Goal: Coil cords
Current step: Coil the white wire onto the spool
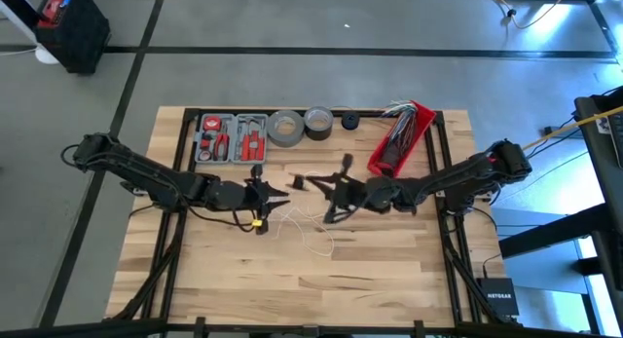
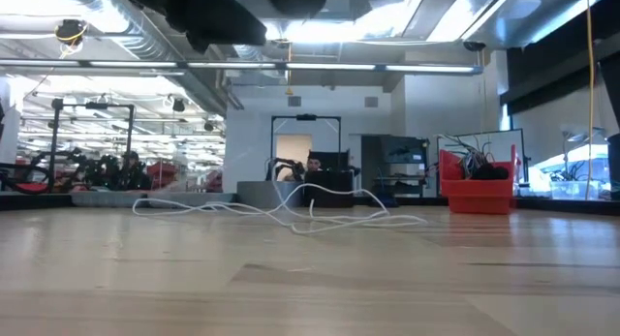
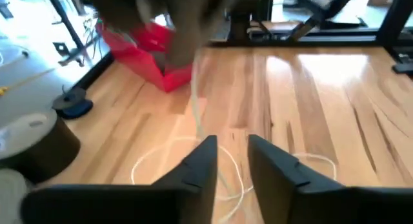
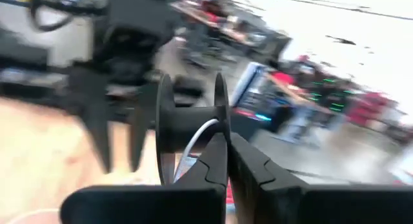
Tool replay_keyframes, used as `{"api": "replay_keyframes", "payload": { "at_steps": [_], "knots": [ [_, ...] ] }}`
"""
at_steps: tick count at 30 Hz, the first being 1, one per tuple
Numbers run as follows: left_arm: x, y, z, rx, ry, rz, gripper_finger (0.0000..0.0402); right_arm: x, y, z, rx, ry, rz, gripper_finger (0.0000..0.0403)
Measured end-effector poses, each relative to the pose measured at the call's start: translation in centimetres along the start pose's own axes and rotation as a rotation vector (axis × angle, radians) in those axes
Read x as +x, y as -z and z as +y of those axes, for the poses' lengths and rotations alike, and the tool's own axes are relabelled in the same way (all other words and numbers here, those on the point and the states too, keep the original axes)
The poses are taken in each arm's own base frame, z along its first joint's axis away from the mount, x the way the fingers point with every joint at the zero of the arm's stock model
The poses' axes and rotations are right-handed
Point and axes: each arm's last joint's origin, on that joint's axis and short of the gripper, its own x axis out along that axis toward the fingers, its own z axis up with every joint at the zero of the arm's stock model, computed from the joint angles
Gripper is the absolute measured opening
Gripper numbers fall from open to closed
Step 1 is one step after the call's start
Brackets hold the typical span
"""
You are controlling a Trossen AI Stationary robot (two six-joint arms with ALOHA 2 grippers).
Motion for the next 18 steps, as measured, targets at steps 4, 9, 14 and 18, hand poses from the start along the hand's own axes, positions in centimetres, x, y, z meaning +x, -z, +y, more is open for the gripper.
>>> {"api": "replay_keyframes", "payload": {
  "at_steps": [4,9,14,18],
  "knots": [
    [0.0,-0.1,0.0,-0.051,0.000,-0.010,0.0124,-1.5,-1.1,0.6,-0.017,0.083,0.015,0.0006],
    [0.4,-0.4,0.0,-0.085,-0.002,-0.045,0.0133,-1.8,-1.3,0.9,-0.002,0.084,0.015,0.0005],
    [1.8,0.2,-0.5,-0.080,0.047,-0.034,0.0129,-1.8,-1.4,0.9,0.028,0.087,0.008,0.0004],
    [3.0,0.6,-0.1,-0.069,0.022,-0.004,0.0129,-1.8,-1.5,0.8,0.033,0.091,0.000,0.0006]
  ]
}}
